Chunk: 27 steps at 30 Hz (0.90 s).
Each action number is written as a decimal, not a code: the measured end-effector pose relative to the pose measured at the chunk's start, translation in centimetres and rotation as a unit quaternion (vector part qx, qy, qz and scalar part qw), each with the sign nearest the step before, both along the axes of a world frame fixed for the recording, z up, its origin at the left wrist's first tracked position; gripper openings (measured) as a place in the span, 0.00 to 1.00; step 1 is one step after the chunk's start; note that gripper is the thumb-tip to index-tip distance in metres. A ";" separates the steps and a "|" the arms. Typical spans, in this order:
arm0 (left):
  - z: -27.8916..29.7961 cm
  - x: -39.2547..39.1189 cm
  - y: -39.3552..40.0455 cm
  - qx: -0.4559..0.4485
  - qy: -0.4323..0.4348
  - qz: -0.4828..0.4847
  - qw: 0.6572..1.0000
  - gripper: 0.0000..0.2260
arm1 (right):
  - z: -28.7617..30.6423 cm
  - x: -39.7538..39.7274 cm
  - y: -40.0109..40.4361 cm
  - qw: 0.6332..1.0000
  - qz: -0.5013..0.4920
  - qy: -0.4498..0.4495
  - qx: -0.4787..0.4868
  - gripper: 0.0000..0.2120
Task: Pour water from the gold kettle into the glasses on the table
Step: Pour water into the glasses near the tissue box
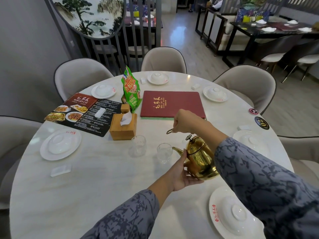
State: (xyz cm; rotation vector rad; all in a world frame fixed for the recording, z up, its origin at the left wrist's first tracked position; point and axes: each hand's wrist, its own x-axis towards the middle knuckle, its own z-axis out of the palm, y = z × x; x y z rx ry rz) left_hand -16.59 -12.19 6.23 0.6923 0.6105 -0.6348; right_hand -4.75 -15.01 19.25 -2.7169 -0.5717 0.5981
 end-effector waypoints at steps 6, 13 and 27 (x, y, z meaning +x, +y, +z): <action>-0.6 0.0 0.2 0.026 0.004 -0.004 1.000 0.31 | -0.7 -0.2 -0.3 1.000 -0.012 0.001 0.005 0.16; -1.3 0.0 0.2 0.072 -0.001 -0.014 0.997 0.32 | -1.1 -1.1 -2.4 0.999 -0.005 -0.021 0.046 0.09; -1.3 -1.5 0.2 0.182 -0.039 -0.047 0.981 0.24 | -2.3 -4.0 -5.6 0.988 -0.063 -0.060 0.127 0.10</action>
